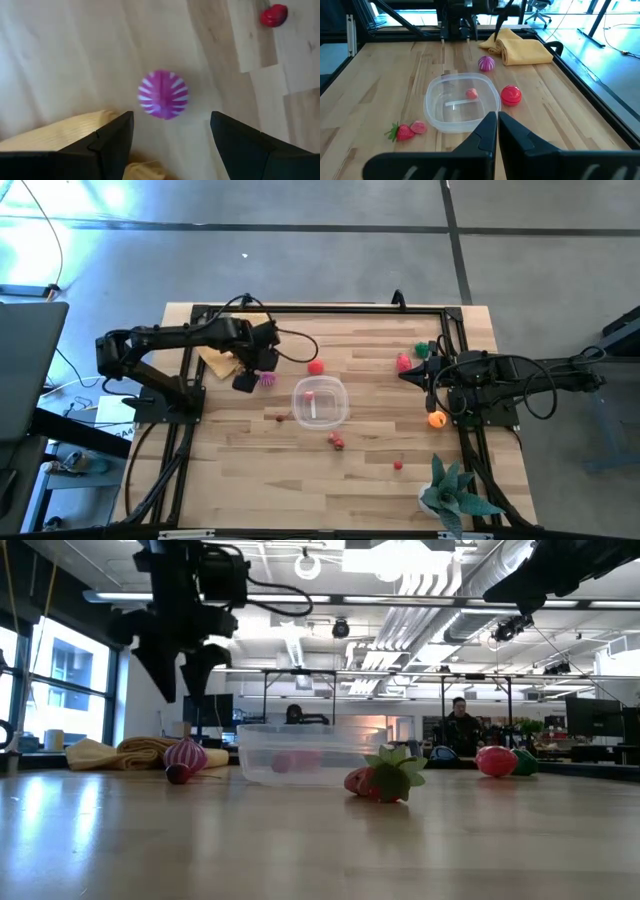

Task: Pick and placing Produce into tupperware
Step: Put the onion into the transparent bin

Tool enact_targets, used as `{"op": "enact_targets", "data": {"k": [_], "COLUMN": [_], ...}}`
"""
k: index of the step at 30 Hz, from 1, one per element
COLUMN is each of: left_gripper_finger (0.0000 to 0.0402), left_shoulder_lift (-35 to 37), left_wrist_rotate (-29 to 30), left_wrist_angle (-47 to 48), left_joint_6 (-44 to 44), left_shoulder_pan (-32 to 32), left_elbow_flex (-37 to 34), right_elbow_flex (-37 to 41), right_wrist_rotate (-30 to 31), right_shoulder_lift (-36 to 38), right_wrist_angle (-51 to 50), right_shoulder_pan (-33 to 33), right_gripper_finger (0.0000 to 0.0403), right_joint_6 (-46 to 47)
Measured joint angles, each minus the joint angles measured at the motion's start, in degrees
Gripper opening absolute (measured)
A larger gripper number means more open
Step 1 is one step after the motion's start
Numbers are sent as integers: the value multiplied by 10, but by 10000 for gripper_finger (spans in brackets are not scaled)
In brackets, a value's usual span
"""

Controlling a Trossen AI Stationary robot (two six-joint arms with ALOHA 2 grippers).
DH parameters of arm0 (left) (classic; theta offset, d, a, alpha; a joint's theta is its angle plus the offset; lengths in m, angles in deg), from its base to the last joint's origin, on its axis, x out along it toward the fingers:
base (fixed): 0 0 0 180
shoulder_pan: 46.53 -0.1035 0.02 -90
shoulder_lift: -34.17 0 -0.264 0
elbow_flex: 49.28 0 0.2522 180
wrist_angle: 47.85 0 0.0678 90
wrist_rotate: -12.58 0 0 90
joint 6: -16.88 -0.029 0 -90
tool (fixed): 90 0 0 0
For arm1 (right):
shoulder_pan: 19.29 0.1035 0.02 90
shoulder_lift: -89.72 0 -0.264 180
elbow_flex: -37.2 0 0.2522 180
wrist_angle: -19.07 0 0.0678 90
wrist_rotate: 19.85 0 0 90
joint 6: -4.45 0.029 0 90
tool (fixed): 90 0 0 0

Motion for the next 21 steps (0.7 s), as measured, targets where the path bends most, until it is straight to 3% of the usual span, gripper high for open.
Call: {"op": "enact_targets", "data": {"k": [6, 11, 21], "left_gripper_finger": [255, 255, 255], "left_shoulder_lift": [-5, -5, -6], "left_wrist_rotate": [-17, 16, 24], "left_wrist_angle": [-47, -71, -84], "left_joint_6": [3, -3, -10], "left_shoulder_pan": [0, 0, 0], "left_elbow_flex": [-31, -32, -32], "right_elbow_flex": [0, 0, 0], "right_wrist_rotate": [0, 0, 0], "right_shoulder_lift": [0, 0, 0], "right_wrist_angle": [0, 0, 0], "right_shoulder_pan": [0, 0, 0], "right_gripper_finger": [9, 9, 9], "right_joint_6": [0, 0, 0]}}
